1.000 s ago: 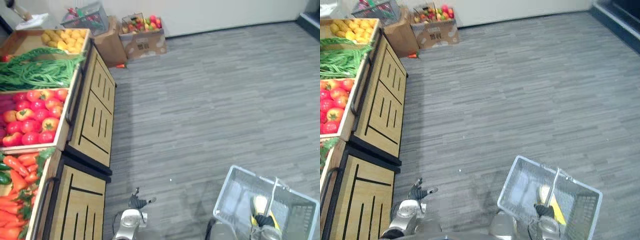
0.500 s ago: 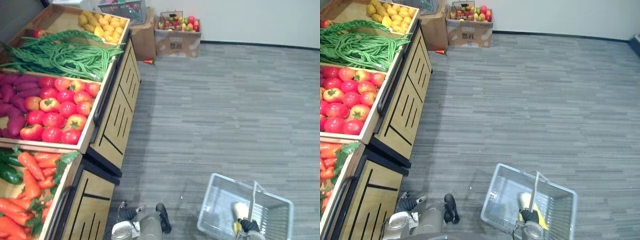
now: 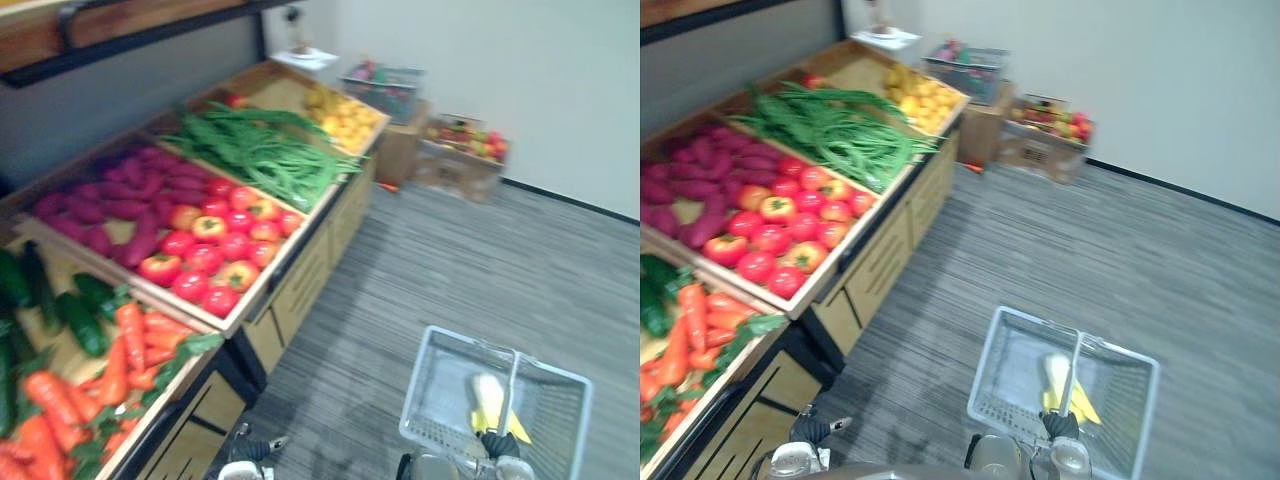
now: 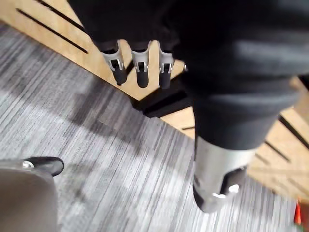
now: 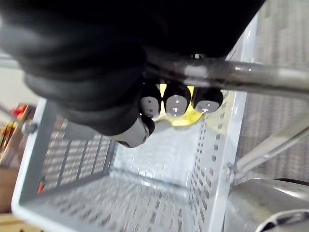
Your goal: Pick vegetable in the basket
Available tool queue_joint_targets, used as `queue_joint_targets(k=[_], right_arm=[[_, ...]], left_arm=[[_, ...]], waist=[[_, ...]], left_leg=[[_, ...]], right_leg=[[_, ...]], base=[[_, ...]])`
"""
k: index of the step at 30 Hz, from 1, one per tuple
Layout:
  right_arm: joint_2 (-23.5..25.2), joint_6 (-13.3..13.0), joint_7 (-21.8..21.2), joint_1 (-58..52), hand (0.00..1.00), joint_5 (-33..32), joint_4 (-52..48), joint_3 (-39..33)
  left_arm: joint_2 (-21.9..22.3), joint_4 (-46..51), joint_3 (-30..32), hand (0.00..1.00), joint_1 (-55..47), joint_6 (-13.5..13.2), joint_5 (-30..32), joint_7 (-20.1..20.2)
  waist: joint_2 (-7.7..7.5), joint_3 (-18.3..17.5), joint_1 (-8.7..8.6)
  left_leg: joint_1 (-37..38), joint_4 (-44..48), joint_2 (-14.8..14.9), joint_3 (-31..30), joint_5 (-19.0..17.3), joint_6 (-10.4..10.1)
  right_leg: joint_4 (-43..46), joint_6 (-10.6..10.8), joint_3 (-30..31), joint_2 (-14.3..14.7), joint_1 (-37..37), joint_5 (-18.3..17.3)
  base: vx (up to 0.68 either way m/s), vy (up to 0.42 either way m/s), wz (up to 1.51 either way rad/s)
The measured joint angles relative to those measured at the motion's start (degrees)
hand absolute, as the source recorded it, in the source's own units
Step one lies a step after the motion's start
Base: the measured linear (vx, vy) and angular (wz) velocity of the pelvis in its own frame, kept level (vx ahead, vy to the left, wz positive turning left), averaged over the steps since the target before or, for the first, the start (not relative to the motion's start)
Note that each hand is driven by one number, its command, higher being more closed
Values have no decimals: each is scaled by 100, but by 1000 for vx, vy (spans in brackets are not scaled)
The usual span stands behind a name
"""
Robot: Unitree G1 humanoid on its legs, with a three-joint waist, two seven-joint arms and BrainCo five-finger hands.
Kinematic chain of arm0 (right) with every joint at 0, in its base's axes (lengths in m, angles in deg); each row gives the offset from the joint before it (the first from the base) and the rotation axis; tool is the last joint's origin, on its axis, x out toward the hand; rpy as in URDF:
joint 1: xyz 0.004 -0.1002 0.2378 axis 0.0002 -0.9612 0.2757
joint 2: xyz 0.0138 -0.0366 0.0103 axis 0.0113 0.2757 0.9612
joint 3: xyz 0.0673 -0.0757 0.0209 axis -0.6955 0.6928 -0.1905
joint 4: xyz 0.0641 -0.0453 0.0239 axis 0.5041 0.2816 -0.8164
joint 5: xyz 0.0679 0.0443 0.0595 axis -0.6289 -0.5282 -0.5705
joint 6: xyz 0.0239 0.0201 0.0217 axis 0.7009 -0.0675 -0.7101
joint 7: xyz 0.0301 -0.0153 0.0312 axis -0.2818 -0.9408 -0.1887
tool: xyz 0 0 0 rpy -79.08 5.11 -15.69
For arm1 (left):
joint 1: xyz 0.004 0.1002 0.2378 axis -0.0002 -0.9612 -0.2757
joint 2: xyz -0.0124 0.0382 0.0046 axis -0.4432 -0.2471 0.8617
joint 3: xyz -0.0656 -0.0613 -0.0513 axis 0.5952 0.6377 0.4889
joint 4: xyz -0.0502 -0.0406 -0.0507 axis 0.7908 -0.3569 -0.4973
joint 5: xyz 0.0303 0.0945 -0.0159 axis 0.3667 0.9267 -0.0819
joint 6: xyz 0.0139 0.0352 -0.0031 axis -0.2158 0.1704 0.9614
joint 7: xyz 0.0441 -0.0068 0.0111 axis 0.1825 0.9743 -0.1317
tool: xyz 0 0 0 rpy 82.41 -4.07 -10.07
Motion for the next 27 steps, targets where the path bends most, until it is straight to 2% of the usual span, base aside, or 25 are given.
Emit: queue_joint_targets(k=[1,2,3,4,6,8,12,14,15,17,19,21,24,27], right_arm=[[15,2,2,-9,100,-21,-4,-38],[55,1,0,-45,100,-18,-5,-31],[147,0,-2,-99,100,-11,-5,-12],[106,4,0,-81,100,-8,3,-14],[9,29,-7,-81,100,64,-119,-23],[-26,33,-28,-54,100,200,-178,21],[-17,110,-123,-37,100,249,-162,21],[-5,119,-125,-50,100,250,-47,-27],[6,120,-123,-53,100,249,-2,-90],[44,125,-121,-82,100,252,87,-372],[16,140,-125,-76,100,252,131,-425],[30,140,-127,-39,100,253,216,-398],[-14,138,-130,-28,100,252,272,-372],[-5,142,-161,-20,100,249,274,-361]], left_arm=[[64,1,108,0,1,-6,-7,6],[108,2,219,0,8,-16,-2,15],[102,-52,352,0,26,-30,12,14],[167,-121,374,0,70,-20,12,14],[394,-175,490,0,78,-98,31,63],[459,-229,594,0,72,-119,14,67],[482,-232,766,0,75,-113,-128,99],[462,-228,775,0,73,-103,-229,112],[449,-222,772,0,73,-100,-243,115],[437,-224,767,0,61,-91,-276,116],[418,-212,766,0,62,-86,-288,114],[414,-210,761,0,57,-85,-340,98],[375,-215,698,0,21,-71,-387,94],[184,-224,498,0,17,-68,-385,100]], waist=[[13,-2,13],[-59,-6,31],[-172,1,67],[-74,33,69],[206,-8,78],[303,-7,91],[323,-14,116],[322,-6,64],[313,-1,46],[292,13,-3],[259,27,-4],[258,18,0],[371,-12,-86],[292,26,-87]], left_leg=[[6,56,70,-218,-68,-118],[-22,210,115,-421,-205,-331],[-45,374,136,-587,-410,-583],[-65,420,258,-643,-458,-622],[-207,431,653,-605,-208,-792],[-223,218,838,-587,111,-947],[-453,188,991,-583,586,-1134],[-642,187,1009,-243,883,-1237],[-690,188,1016,-1,967,-1210],[-724,165,1080,1407,1142,-1041],[-734,83,1057,2138,1236,-905],[-750,-172,984,2242,1287,-843],[-734,-797,896,2223,1359,-802],[-575,-1251,763,2185,1580,-787]], right_leg=[[-712,56,410,61,42,82],[-1321,54,735,66,155,370],[-1497,417,801,-47,296,752],[-1392,354,612,23,311,706],[-1178,91,-19,171,370,320],[-1141,-61,-326,251,445,169],[-1254,-213,-785,303,636,58],[-1407,-225,-1225,159,854,51],[-1465,-225,-1375,90,937,51],[-1654,-223,-1956,-120,1319,53],[-1788,-197,-2267,-197,1531,66],[-2006,-82,-2435,-179,1594,137],[-2165,34,-2674,-115,1596,222],[-2201,74,-2749,-150,1611,268]], base=[[384,-378,161],[459,-501,194],[363,-462,144],[316,-461,127],[279,-395,104],[215,-337,77],[169,-247,55],[92,-73,93],[61,-16,121],[23,34,129],[-37,68,100],[-54,72,64],[-44,103,41],[-9,71,17]])
